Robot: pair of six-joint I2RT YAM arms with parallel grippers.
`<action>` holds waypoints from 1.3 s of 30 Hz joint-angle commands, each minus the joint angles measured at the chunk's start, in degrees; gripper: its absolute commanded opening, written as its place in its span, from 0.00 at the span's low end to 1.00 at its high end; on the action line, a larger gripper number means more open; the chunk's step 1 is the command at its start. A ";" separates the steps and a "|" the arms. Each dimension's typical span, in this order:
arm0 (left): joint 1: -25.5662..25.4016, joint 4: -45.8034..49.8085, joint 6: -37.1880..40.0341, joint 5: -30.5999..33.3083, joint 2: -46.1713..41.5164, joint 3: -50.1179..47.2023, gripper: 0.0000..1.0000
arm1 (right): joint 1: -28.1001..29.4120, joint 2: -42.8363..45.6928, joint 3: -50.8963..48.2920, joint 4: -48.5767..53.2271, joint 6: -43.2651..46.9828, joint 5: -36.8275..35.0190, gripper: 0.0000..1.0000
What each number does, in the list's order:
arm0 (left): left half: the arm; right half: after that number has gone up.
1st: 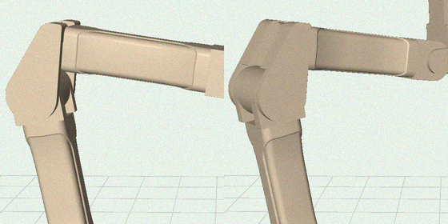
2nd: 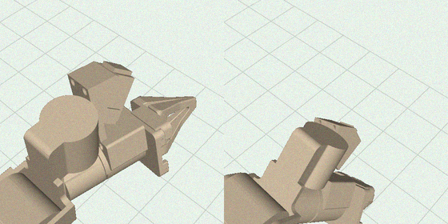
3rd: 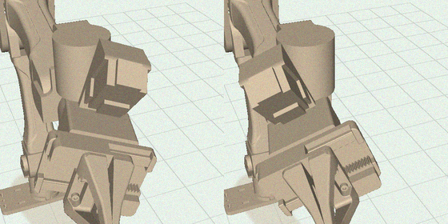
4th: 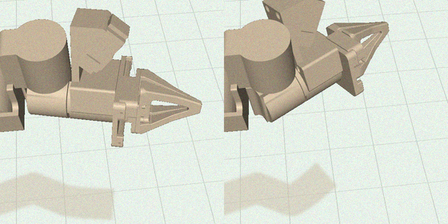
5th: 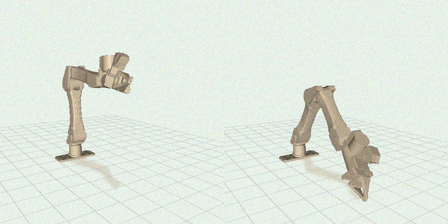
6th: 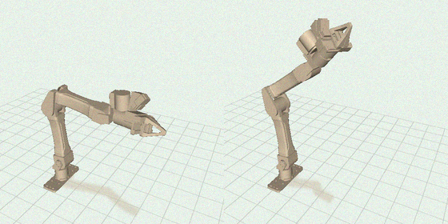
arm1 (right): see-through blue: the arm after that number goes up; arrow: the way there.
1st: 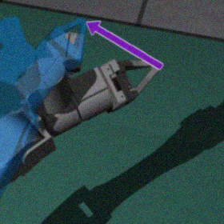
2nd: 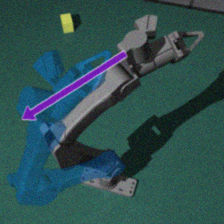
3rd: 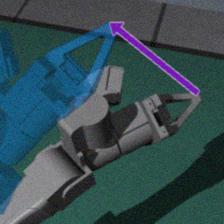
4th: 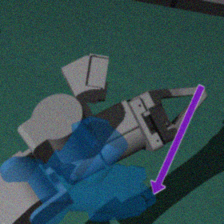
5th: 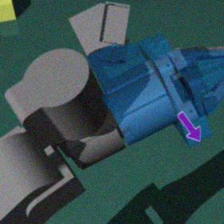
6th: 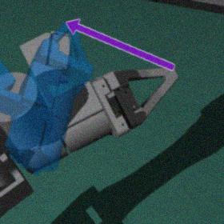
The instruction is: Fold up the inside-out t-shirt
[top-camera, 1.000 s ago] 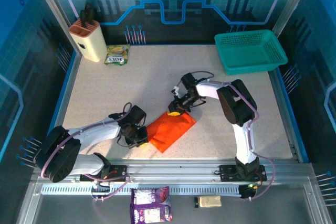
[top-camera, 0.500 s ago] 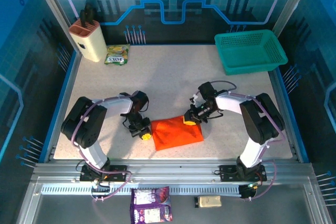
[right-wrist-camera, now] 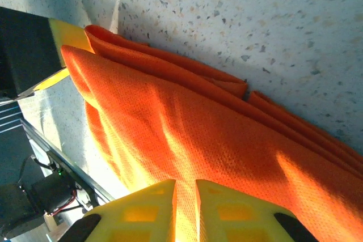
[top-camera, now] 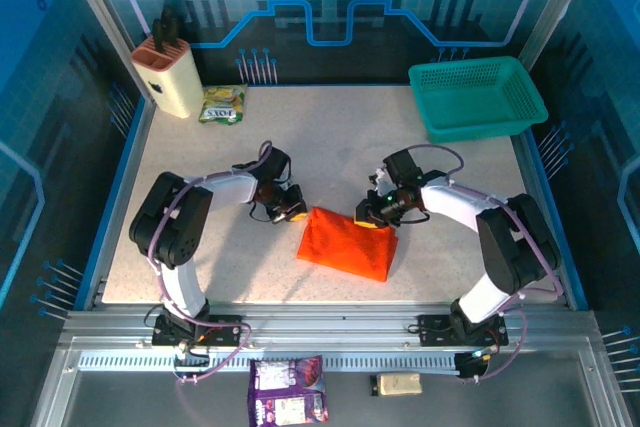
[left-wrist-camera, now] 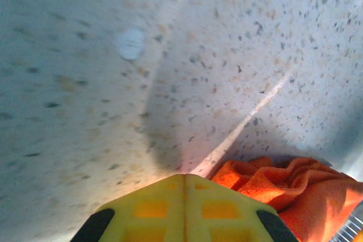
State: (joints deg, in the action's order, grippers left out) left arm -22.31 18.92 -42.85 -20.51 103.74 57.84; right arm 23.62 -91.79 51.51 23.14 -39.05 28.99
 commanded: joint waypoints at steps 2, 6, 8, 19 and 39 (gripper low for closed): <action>0.19 5.29 3.80 5.69 -7.62 3.12 0.10 | -1.67 3.39 -0.78 2.43 -0.56 -4.15 0.16; -3.13 7.47 6.46 3.47 -7.96 7.87 0.12 | -3.28 5.99 -3.25 3.86 -1.03 -7.59 0.16; -5.12 8.97 7.24 2.53 -6.12 11.17 0.12 | -4.17 7.32 -4.36 4.50 -1.10 -8.77 0.16; -7.67 12.82 10.72 0.96 7.52 18.67 0.10 | -5.59 5.27 -9.43 0.35 -1.64 -6.90 0.23; 0.71 9.33 10.15 2.93 5.40 6.96 0.09 | 1.34 -4.61 3.54 3.67 3.18 -5.70 0.32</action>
State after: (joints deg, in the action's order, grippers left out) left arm -24.25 25.85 -32.64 -21.56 111.90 68.47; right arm 22.26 -93.43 50.57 25.30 -37.98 20.40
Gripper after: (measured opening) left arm 0.092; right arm 0.316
